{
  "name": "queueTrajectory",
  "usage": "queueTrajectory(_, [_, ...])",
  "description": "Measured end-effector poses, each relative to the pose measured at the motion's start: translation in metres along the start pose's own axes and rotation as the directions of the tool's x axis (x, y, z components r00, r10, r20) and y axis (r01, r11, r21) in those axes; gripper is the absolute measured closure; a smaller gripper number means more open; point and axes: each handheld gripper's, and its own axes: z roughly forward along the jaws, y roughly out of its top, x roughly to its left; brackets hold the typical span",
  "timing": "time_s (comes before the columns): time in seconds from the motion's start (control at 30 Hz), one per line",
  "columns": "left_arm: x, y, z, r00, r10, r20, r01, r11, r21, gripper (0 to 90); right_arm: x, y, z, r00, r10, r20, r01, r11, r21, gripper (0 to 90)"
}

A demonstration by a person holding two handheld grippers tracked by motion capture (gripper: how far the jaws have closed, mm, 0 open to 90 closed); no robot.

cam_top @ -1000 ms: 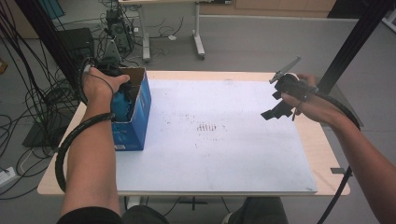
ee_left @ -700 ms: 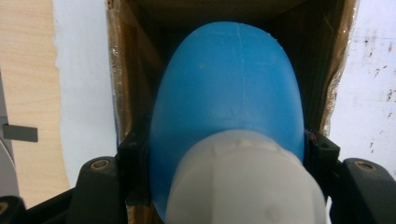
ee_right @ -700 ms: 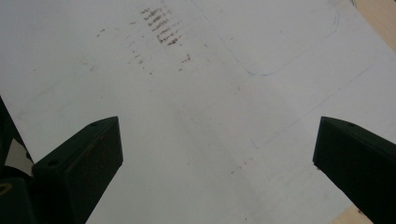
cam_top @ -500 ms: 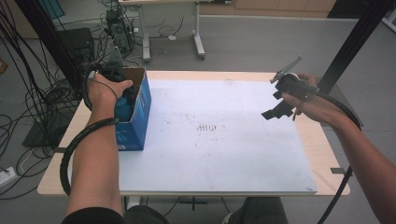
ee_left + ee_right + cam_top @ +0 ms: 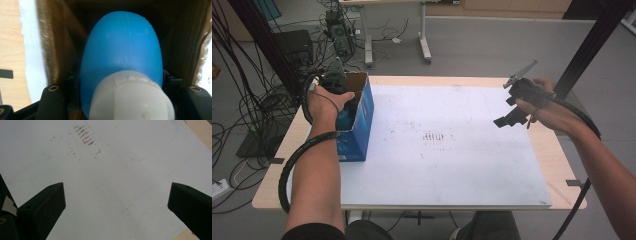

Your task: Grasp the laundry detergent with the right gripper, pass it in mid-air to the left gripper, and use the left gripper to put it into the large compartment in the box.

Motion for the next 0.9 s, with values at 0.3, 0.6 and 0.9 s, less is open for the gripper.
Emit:
queueTrajectory(0.3, [0.000,-0.002,0.001,1.0000,0.003,0.000,-0.003,1.0000,0.008,36.9,0.001,0.003,0.000,1.0000,-0.007,0.000,0.007,1.000,0.000,1.2])
queueTrajectory(0.6, [0.001,-0.002,0.001,1.0000,0.003,0.002,-0.003,1.0000,0.007,36.8,0.003,0.007,0.000,0.9999,-0.011,0.003,0.011,1.000,0.003,1.2])
queueTrajectory(0.9, [0.001,-0.002,0.001,1.0000,0.003,0.005,-0.003,1.0000,0.006,36.8,0.003,0.010,-0.001,0.9998,-0.018,0.006,0.018,1.000,0.001,1.2])
